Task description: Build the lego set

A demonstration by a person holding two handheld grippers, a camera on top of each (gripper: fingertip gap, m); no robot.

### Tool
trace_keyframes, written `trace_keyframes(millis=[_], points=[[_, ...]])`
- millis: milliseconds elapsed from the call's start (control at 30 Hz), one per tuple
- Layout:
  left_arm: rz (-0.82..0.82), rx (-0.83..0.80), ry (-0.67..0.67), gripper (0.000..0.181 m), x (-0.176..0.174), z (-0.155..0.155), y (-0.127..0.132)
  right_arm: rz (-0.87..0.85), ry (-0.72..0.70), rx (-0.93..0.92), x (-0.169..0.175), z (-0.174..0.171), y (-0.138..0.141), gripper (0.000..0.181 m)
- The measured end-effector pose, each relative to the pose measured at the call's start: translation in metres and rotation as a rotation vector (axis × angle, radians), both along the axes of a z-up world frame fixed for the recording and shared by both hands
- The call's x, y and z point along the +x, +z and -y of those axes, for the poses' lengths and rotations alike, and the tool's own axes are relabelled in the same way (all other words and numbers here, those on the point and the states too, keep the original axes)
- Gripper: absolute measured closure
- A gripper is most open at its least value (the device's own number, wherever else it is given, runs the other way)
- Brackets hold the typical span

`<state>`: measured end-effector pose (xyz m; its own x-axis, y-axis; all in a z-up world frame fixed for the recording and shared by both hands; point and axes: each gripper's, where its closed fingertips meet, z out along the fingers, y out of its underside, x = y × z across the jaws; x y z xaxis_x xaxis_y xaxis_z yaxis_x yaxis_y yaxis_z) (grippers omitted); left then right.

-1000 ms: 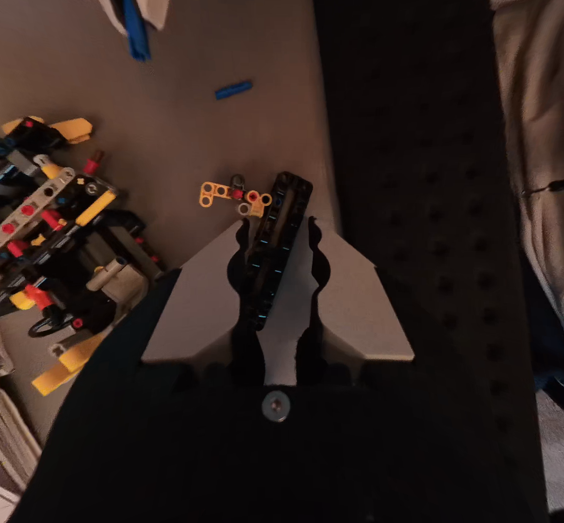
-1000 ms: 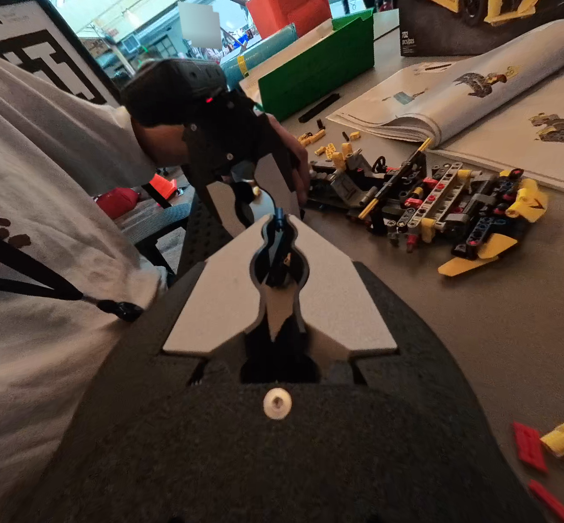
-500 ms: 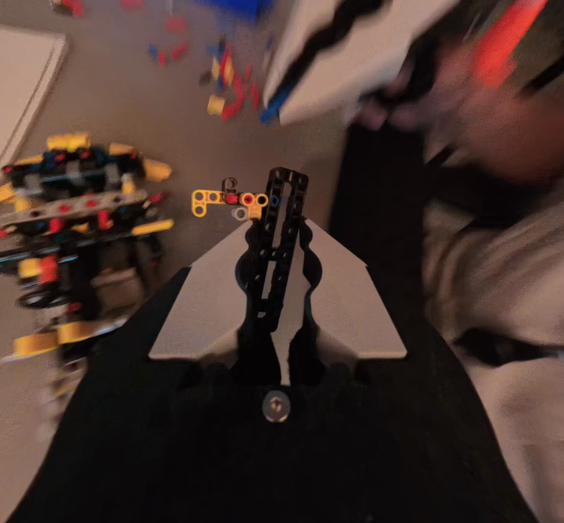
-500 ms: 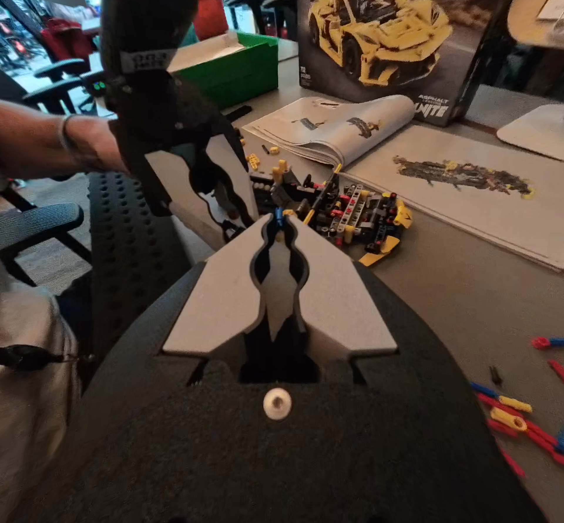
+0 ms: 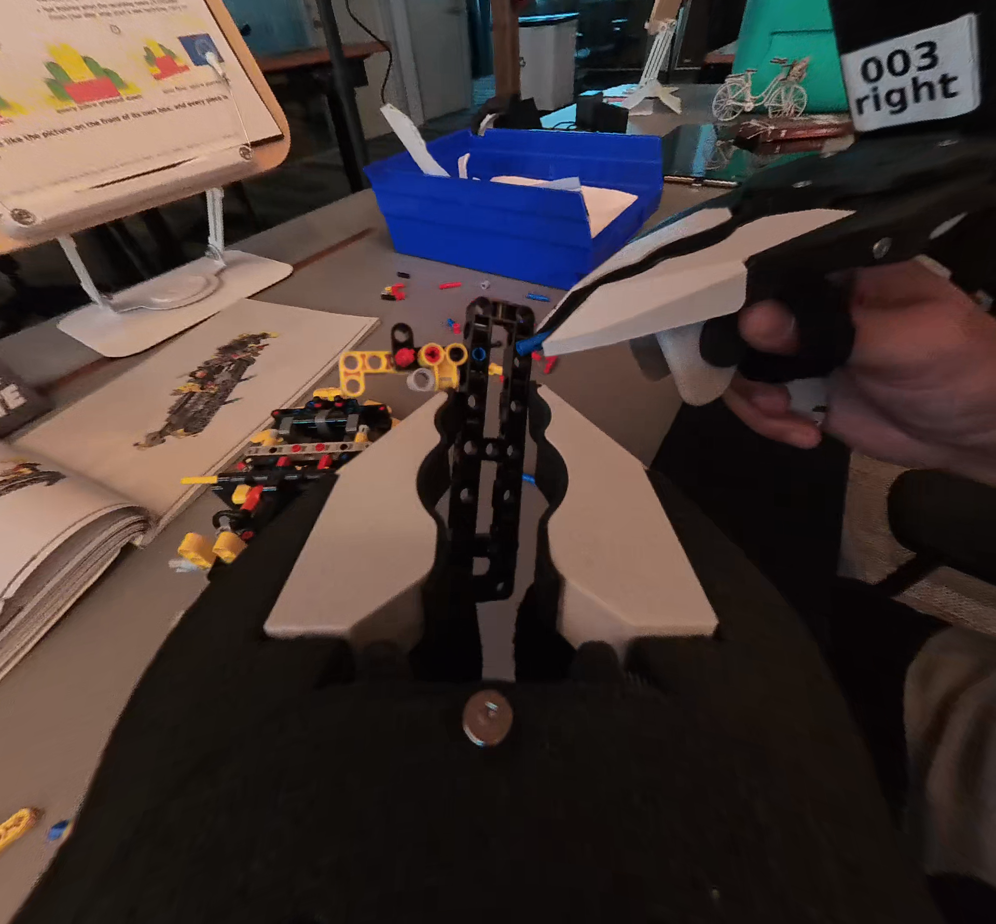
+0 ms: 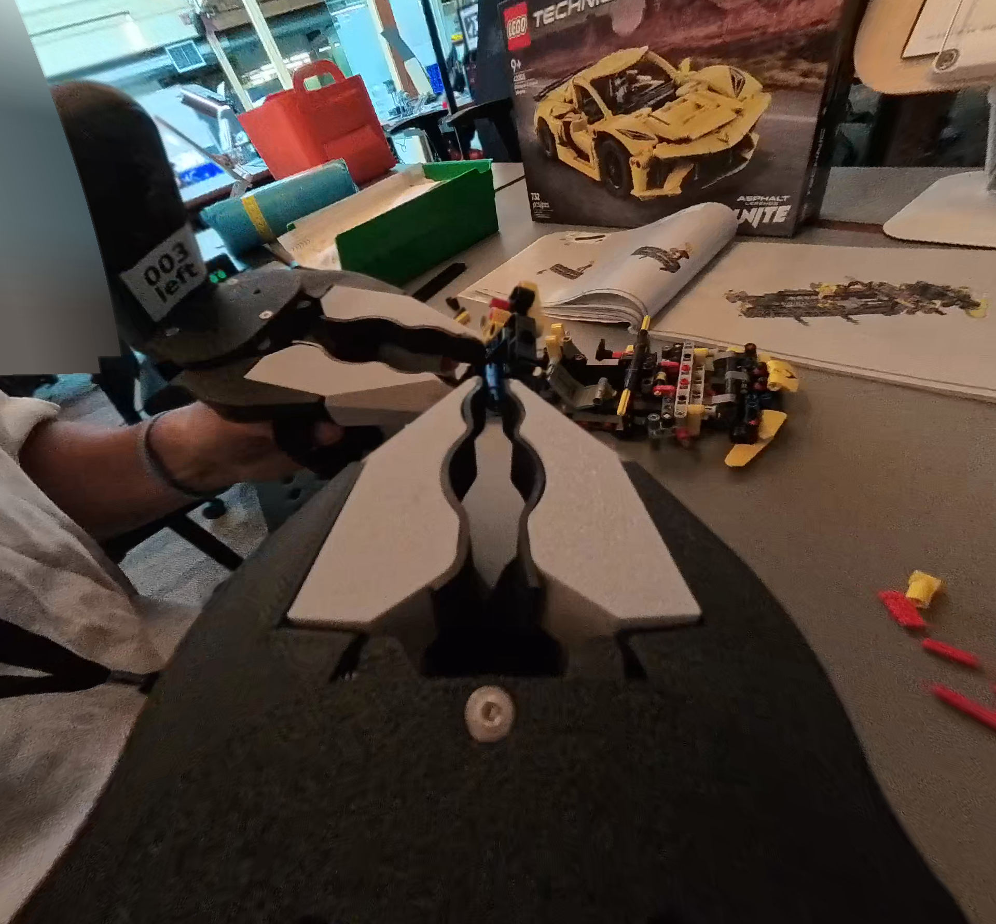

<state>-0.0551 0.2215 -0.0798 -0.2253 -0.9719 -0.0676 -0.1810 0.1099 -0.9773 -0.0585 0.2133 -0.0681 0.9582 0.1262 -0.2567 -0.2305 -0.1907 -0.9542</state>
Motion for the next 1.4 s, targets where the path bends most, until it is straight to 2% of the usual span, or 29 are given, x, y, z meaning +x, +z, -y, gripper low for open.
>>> trace_keyframes(millis=[67, 233, 333, 367, 433, 500, 533, 600, 767, 833, 933, 1100, 1233, 1333, 1400], points=[[-0.001, -0.077, -0.021, 0.155, -0.003, 0.002, 0.000, -0.009, -0.004, 0.003, 0.000, 0.000, -0.001, 0.177], [-0.033, -0.385, -0.108, 0.155, -0.006, 0.006, -0.002, -0.039, 0.011, 0.029, -0.002, -0.001, 0.000, 0.177], [-0.059, -0.428, -0.094, 0.155, -0.007, 0.001, -0.008, -0.109, 0.040, 0.047, -0.003, -0.002, -0.001, 0.177], [-0.059, -0.351, -0.053, 0.156, -0.007, -0.004, -0.012, -0.133, 0.039, 0.064, 0.000, 0.000, 0.000, 0.177], [-0.083, -0.045, 0.031, 0.155, -0.009, -0.013, -0.024, -0.175, 0.012, 0.048, 0.014, 0.001, -0.005, 0.177], [-0.202, 0.247, 0.056, 0.155, -0.017, -0.014, -0.047, -0.175, 0.008, 0.016, 0.022, 0.002, -0.015, 0.177], [-0.267, 0.338, 0.063, 0.155, -0.022, -0.014, -0.056, -0.156, -0.004, 0.002, 0.027, 0.003, -0.020, 0.177], [-0.375, 0.391, -0.018, 0.155, -0.035, 0.000, -0.073, -0.121, -0.007, -0.011, 0.030, 0.002, -0.030, 0.177], [-0.602, 0.146, -0.183, 0.155, -0.067, 0.034, -0.092, -0.100, 0.003, -0.015, 0.025, 0.003, -0.035, 0.177], [-0.632, 0.143, -0.222, 0.154, -0.072, 0.036, -0.101, -0.090, 0.014, -0.017, 0.023, 0.003, -0.035, 0.177], [-0.615, 0.119, -0.238, 0.154, -0.071, 0.036, -0.100, -0.078, 0.025, -0.026, 0.020, 0.002, -0.037, 0.177], [-0.631, 0.052, -0.236, 0.150, -0.077, 0.022, -0.092, -0.074, 0.041, -0.024, 0.018, 0.002, -0.037, 0.177], [-0.683, 0.007, -0.247, 0.150, -0.082, 0.015, -0.095, -0.093, 0.050, -0.018, 0.019, 0.002, -0.036, 0.177], [-0.682, -0.106, -0.276, 0.150, -0.083, 0.014, -0.086, -0.106, 0.053, -0.003, 0.020, 0.004, -0.034, 0.177], [-0.676, -0.191, -0.251, 0.152, -0.080, 0.003, -0.079, -0.115, 0.054, 0.001, 0.020, 0.005, -0.033, 0.177]])
